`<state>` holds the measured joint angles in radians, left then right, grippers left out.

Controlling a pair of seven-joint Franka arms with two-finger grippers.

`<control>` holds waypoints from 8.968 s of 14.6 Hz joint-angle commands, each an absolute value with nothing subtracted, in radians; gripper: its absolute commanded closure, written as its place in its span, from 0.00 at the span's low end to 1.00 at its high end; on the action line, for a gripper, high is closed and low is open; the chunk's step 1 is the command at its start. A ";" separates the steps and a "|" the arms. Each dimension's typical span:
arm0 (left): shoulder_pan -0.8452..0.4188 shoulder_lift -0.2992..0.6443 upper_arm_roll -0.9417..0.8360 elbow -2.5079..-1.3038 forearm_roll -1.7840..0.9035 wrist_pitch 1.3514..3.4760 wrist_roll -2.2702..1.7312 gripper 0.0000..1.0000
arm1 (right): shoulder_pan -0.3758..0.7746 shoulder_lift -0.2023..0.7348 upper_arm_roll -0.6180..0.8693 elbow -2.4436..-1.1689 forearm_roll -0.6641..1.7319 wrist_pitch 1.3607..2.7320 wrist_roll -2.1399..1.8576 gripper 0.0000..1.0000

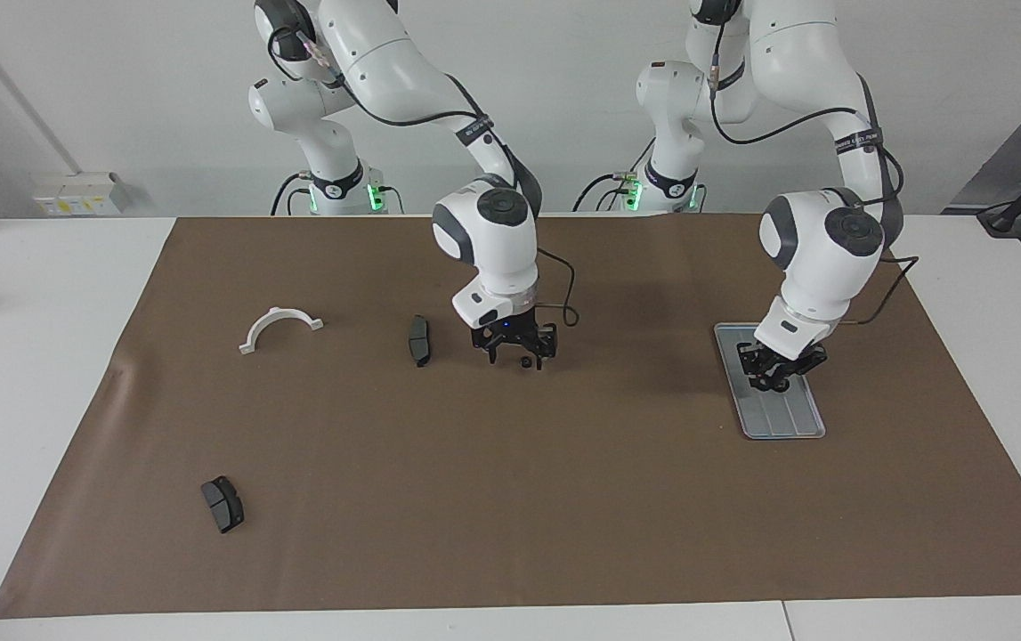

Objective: Pick bearing gear from pile to tray

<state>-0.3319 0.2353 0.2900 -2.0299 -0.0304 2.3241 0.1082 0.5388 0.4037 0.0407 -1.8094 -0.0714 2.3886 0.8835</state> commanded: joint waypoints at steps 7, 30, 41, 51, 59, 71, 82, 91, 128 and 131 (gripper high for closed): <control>-0.302 0.120 0.278 -2.209 -0.018 2.273 0.144 1.00 | 0.183 0.174 0.054 -1.772 -0.080 2.122 0.456 0.00; -0.742 0.326 0.261 -1.811 -0.095 2.195 -0.350 0.00 | -0.026 -0.083 -0.035 -1.657 -0.032 1.542 0.064 0.00; -0.902 0.456 0.259 -1.781 -0.143 2.275 -0.485 0.00 | -0.025 -0.081 -0.037 -1.651 -0.012 1.539 0.061 0.00; -0.942 0.439 0.259 -1.878 -0.143 2.361 -0.482 0.19 | -0.023 -0.083 -0.037 -1.651 -0.012 1.539 0.061 0.00; -0.940 0.437 0.261 -1.865 -0.143 2.327 -0.479 1.00 | -0.023 -0.083 -0.037 -1.651 -0.012 1.539 0.061 0.00; -0.760 0.321 0.294 -1.816 -0.132 2.162 -0.403 1.00 | -0.023 -0.083 -0.037 -1.651 -0.012 1.539 0.061 0.00; -0.385 0.288 0.296 -1.908 -0.132 2.238 -0.003 1.00 | -0.023 -0.083 -0.037 -1.651 -0.012 1.539 0.061 0.00; -0.307 0.327 0.295 -1.967 -0.132 2.382 0.057 1.00 | -0.025 -0.083 -0.037 -1.651 -0.012 1.540 0.061 0.00; -0.307 0.160 0.295 -1.749 -0.097 1.973 0.104 0.00 | -0.023 -0.083 -0.037 -1.651 -0.012 1.540 0.061 0.00; -0.302 0.140 0.293 -1.747 -0.097 1.980 0.104 0.00 | -0.023 -0.083 -0.037 -1.651 -0.012 1.539 0.061 0.00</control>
<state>-0.3138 0.1606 0.2987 -1.7504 -0.1081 1.9839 0.0900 -0.0202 -0.0582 -0.0413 -1.6239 -0.0201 1.5306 0.0471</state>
